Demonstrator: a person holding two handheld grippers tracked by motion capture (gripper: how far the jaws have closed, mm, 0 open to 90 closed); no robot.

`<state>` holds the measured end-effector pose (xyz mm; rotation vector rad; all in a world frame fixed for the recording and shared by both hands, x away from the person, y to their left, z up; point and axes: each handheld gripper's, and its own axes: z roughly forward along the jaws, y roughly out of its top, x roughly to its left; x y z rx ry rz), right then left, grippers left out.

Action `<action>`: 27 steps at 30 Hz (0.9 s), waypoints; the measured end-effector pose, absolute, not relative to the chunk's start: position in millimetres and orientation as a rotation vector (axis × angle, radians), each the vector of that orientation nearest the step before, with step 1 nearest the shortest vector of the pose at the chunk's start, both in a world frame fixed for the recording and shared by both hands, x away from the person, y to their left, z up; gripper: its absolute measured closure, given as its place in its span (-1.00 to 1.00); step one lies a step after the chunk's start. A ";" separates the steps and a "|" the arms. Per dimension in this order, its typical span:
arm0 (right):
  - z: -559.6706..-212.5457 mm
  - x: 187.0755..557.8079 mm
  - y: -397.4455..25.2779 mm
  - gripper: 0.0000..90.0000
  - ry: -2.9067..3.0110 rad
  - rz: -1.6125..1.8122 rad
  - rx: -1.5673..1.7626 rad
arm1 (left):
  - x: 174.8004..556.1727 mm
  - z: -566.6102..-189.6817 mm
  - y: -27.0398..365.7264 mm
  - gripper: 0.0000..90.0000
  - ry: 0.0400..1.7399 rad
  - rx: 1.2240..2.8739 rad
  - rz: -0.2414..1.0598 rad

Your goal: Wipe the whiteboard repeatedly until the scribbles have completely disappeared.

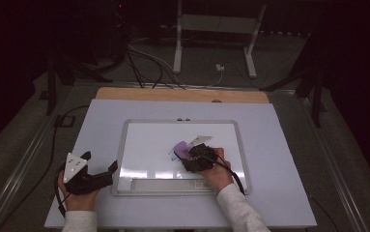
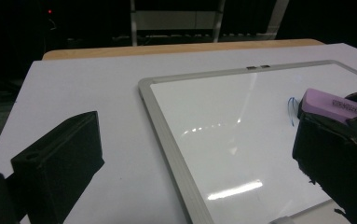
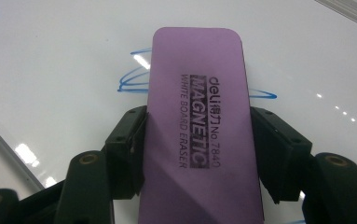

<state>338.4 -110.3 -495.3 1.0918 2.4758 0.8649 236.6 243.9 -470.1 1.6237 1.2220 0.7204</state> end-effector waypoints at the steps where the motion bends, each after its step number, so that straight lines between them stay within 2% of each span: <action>1: -495.2 338.4 -110.3 -0.10 2.477 0.863 1.087 | 236.3 -470.6 243.9 -0.93 1.220 1.630 0.718; 9: -494.9 341.2 -115.1 -0.09 2.461 0.845 1.123 | 231.8 -473.2 246.4 -0.94 1.222 1.639 0.711; 23: -494.4 361.6 -162.3 -0.09 2.291 0.760 1.359 | 224.8 -476.8 256.1 -0.95 1.248 1.629 0.731; 27: -494.3 359.7 -162.1 -0.09 2.273 0.745 1.364 | 225.9 -477.0 255.6 -0.95 1.252 1.626 0.731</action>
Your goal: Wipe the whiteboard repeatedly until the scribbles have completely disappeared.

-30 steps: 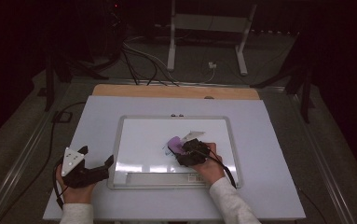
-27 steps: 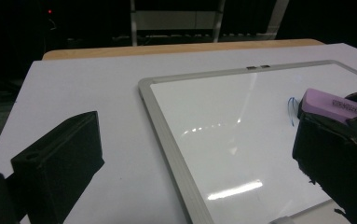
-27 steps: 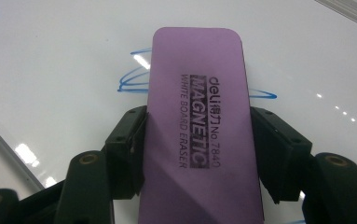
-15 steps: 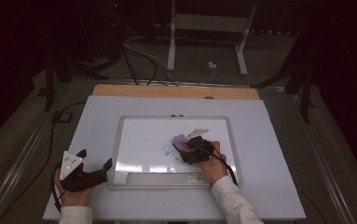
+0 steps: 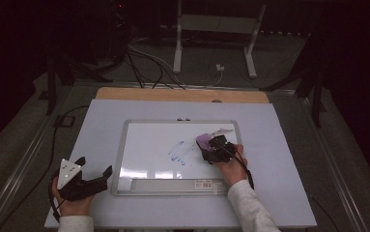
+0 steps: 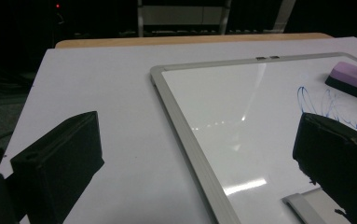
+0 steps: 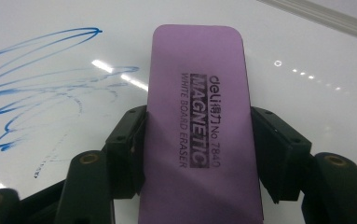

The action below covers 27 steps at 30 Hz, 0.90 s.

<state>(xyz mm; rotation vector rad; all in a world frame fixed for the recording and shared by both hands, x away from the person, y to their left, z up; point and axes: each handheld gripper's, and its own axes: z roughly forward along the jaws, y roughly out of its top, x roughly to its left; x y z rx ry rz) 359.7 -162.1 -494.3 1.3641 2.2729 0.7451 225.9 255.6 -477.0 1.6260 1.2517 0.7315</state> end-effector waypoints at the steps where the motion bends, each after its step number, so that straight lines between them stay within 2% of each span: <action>1: -494.0 358.7 -159.9 -0.09 2.272 0.738 1.364 | 226.3 -477.1 255.0 -0.95 1.249 1.628 0.732; 8: -494.6 337.0 -114.6 -0.09 2.392 0.806 1.221 | 228.0 -478.3 249.8 -0.95 1.242 1.649 0.734; 13: -493.5 328.2 -100.9 -0.09 2.441 0.809 1.155 | 227.9 -478.8 250.2 -0.95 1.243 1.645 0.736; 17: -493.0 334.5 -114.1 -0.09 2.413 0.784 1.199 | 226.6 -478.4 251.9 -0.95 1.245 1.635 0.742; 25: -492.7 354.8 -192.2 -0.09 2.210 0.707 1.475 | 226.3 -478.8 252.2 -0.95 1.246 1.626 0.750; 27: -492.7 354.5 -194.2 -0.09 2.209 0.708 1.478 | 226.1 -478.8 251.8 -0.95 1.246 1.626 0.750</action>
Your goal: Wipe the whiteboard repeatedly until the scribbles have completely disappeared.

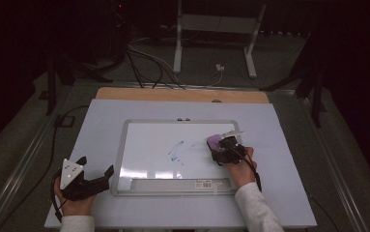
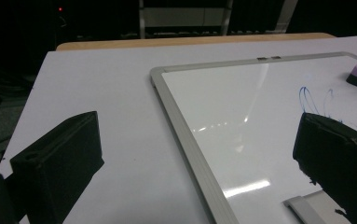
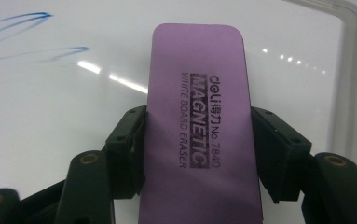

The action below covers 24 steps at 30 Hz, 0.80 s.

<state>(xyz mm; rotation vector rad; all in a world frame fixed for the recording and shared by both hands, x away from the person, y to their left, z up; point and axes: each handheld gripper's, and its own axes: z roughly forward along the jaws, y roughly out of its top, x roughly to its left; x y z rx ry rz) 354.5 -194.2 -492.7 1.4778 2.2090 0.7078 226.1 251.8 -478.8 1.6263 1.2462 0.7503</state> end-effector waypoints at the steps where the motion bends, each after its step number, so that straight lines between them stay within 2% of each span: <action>1: -492.7 353.4 -194.4 -0.09 2.208 0.703 1.474 | 226.0 -478.8 251.4 -0.95 1.247 1.625 0.751; 13: -494.7 324.8 -134.5 -0.09 2.326 0.776 1.276 | 226.4 -478.8 251.1 -0.95 1.245 1.624 0.753; 24: -494.4 344.3 -163.7 -0.09 2.227 0.727 1.410 | 226.5 -478.8 251.4 -0.95 1.247 1.621 0.754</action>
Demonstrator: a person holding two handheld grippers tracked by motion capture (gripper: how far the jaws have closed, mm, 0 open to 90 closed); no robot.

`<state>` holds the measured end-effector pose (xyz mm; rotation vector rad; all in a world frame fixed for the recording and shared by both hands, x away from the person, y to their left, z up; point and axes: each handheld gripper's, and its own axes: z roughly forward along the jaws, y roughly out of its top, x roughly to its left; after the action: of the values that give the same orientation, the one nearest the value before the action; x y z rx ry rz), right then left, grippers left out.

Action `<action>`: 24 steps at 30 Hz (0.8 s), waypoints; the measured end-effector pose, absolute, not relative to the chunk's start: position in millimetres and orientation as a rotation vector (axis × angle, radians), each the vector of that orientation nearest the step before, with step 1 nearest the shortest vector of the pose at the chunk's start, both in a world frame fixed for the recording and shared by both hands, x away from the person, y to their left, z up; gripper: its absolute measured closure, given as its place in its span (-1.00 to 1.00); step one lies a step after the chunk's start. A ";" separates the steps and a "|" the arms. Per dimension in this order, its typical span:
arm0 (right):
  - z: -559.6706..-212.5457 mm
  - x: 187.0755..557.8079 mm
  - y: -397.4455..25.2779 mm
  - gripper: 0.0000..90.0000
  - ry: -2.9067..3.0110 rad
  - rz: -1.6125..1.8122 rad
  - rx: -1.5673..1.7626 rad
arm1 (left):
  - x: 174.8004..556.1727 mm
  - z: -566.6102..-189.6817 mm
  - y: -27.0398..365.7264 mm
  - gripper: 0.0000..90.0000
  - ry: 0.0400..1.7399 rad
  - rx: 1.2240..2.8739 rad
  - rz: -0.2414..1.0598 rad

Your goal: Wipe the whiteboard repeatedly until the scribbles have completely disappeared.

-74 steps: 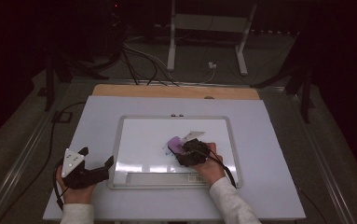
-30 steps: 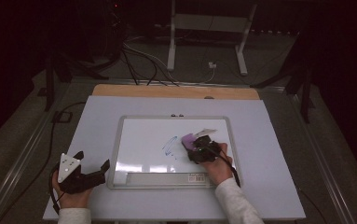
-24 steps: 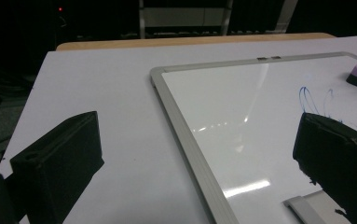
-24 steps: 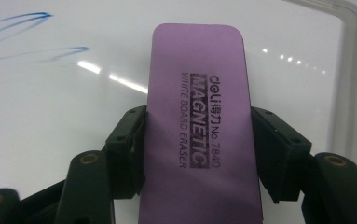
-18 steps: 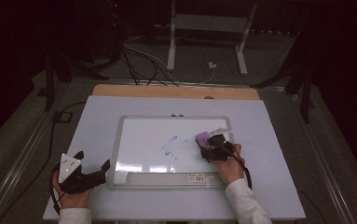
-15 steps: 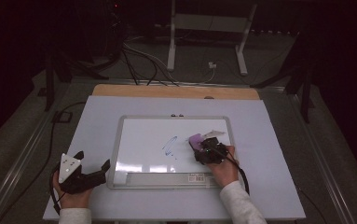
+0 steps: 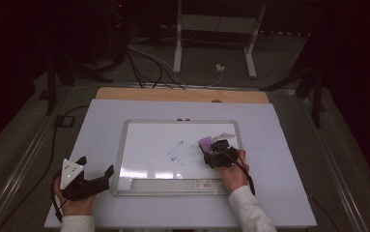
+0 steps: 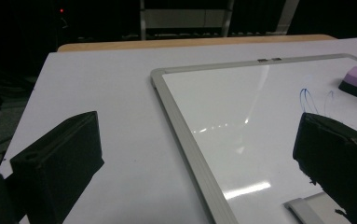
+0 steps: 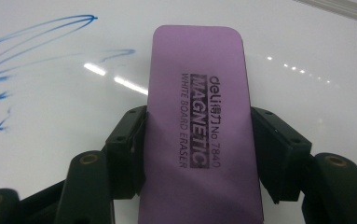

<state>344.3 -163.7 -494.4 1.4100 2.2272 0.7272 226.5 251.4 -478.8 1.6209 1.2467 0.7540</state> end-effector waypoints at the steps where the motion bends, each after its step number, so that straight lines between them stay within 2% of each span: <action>1: -494.6 344.1 -160.3 -0.09 2.230 0.727 1.396 | 226.8 -479.0 250.9 -0.95 1.246 1.624 0.754; 13: -493.3 335.4 -64.4 -0.09 2.433 0.778 1.111 | 226.3 -479.7 253.1 -0.95 1.249 1.622 0.751; 17: -493.2 345.9 -66.6 -0.09 2.431 0.776 1.162 | 226.4 -479.7 253.2 -0.95 1.249 1.621 0.751; 24: -490.9 373.5 -96.4 -0.09 2.312 0.637 1.267 | 226.4 -480.0 253.7 -0.95 1.252 1.620 0.750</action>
<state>373.5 -96.4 -490.9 1.2670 2.3118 0.6369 226.4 253.7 -480.0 1.6199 1.2521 0.7504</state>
